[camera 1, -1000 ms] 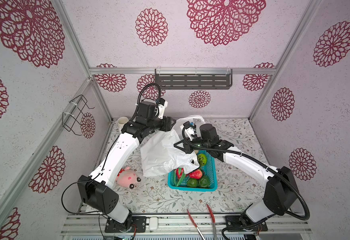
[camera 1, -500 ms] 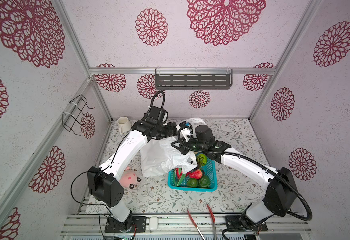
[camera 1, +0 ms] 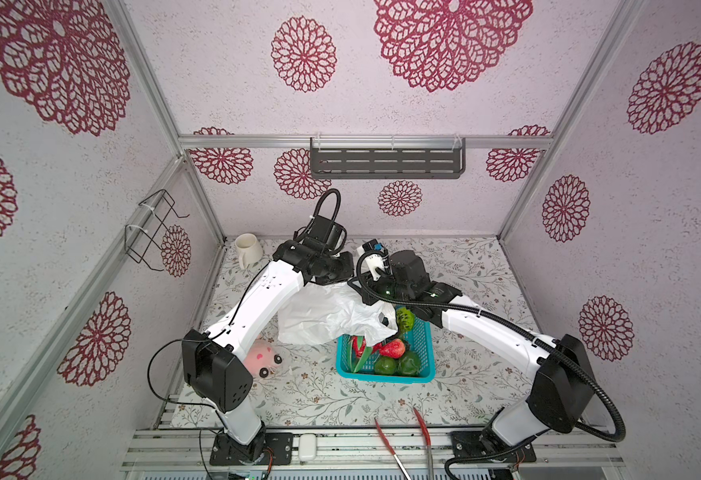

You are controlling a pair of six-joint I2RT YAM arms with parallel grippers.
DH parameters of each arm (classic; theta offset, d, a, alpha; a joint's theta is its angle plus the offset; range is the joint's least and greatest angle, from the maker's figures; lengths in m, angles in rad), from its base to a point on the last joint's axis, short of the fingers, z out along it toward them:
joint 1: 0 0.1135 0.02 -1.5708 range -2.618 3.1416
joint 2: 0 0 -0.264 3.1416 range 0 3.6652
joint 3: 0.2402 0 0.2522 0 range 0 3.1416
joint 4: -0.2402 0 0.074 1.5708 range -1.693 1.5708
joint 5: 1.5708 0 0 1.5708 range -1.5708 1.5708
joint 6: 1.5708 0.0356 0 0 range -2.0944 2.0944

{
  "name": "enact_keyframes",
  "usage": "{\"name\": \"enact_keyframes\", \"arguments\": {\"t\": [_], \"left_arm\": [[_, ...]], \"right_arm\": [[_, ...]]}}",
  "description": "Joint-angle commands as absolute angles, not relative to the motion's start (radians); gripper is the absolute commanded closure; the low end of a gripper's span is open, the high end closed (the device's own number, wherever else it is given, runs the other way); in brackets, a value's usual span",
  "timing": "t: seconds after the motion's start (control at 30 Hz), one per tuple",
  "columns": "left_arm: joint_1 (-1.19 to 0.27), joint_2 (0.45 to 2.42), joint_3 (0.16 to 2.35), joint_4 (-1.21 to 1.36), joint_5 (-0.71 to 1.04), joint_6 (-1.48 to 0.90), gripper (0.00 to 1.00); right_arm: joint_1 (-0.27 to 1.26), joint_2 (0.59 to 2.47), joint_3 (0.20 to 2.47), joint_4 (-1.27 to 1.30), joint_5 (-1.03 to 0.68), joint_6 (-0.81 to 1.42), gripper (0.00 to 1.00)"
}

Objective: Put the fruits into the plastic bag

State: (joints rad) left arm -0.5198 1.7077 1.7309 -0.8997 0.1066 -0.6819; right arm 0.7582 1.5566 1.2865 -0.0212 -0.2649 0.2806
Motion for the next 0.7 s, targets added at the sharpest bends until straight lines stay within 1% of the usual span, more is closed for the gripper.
{"name": "enact_keyframes", "arguments": {"t": [0.0,0.03,0.1,0.13,0.17,0.3,0.37,0.5,0.67], "left_arm": [[-0.493,1.648,1.686,-0.796,0.061,-0.702,1.00],[-0.474,1.633,1.657,-0.749,0.097,-0.713,1.00],[-0.438,1.606,1.606,-0.673,0.142,-0.733,1.00],[-0.425,1.592,1.579,-0.632,0.167,-0.732,1.00],[-0.413,1.573,1.546,-0.575,0.202,-0.725,1.00],[-0.353,1.510,1.436,-0.415,0.370,-0.713,1.00],[-0.327,1.480,1.402,-0.391,0.409,-0.702,1.00],[-0.294,1.435,1.347,-0.355,0.470,-0.667,1.00],[-0.276,1.401,1.292,-0.291,0.508,-0.663,1.00]], "right_arm": [[0.761,1.507,1.299,-0.004,-0.272,0.266,0.83],[0.756,1.492,1.297,-0.012,-0.296,0.261,0.75],[0.734,1.461,1.294,-0.035,-0.350,0.268,0.49],[0.721,1.446,1.292,-0.045,-0.370,0.279,0.42],[0.698,1.430,1.286,-0.054,-0.397,0.293,0.39],[0.591,1.331,1.223,-0.024,-0.497,0.369,0.33],[0.538,1.285,1.192,-0.018,-0.518,0.393,0.31],[0.465,1.211,1.136,-0.062,-0.479,0.397,0.31],[0.433,1.146,1.055,-0.102,-0.411,0.395,0.29]]}}
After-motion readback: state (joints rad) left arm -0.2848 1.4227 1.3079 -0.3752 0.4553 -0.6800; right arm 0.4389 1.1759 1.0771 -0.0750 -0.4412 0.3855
